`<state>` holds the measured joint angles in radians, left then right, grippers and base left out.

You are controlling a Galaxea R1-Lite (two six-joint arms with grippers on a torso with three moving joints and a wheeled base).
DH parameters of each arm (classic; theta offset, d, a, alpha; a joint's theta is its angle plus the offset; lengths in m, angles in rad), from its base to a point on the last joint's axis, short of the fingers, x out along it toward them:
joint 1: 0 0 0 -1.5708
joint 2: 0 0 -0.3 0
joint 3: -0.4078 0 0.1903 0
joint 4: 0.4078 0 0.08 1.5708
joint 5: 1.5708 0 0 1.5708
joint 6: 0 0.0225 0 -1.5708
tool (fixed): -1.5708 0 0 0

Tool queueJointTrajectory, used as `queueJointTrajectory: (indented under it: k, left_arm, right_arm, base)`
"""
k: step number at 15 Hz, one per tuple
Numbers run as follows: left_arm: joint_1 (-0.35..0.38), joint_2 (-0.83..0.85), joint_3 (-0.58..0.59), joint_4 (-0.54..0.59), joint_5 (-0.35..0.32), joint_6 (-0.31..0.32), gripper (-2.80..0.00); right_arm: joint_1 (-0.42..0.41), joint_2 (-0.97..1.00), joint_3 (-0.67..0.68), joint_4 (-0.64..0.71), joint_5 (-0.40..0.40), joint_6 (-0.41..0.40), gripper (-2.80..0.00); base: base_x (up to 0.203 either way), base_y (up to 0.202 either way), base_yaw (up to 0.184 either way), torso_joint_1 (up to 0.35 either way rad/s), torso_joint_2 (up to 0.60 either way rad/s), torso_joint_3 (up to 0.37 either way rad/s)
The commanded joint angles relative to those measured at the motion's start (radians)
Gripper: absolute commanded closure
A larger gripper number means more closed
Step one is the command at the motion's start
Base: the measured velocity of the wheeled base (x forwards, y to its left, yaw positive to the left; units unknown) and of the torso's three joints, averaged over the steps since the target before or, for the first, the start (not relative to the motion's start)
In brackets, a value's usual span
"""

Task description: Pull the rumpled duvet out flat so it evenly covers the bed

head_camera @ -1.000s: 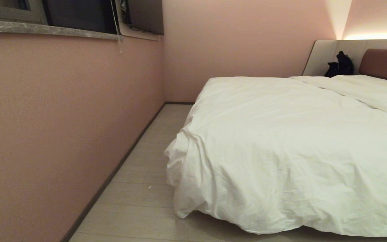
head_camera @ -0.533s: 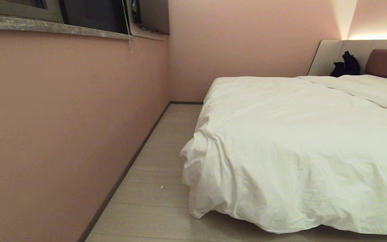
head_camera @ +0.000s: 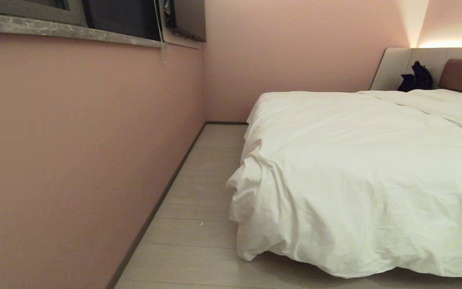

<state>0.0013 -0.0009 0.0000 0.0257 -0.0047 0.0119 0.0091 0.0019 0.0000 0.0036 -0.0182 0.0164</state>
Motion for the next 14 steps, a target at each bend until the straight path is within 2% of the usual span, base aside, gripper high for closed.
queueJointTrajectory:
  k: [1,14]
  left_arm:
    - [0.0,0.001,0.0,0.0,0.0,0.0,0.0]
    - [0.0,0.001,0.0,0.0,0.0,0.0,0.0]
  right_arm:
    - [0.0,0.0,0.0,-0.001,0.0,0.0,0.0]
    - [0.0,0.0,0.0,-0.001,0.0,0.0,0.0]
  base:
    - [0.0,0.0,0.0,0.0,0.0,0.0]
    - [0.0,0.0,0.0,0.0,0.0,0.0]
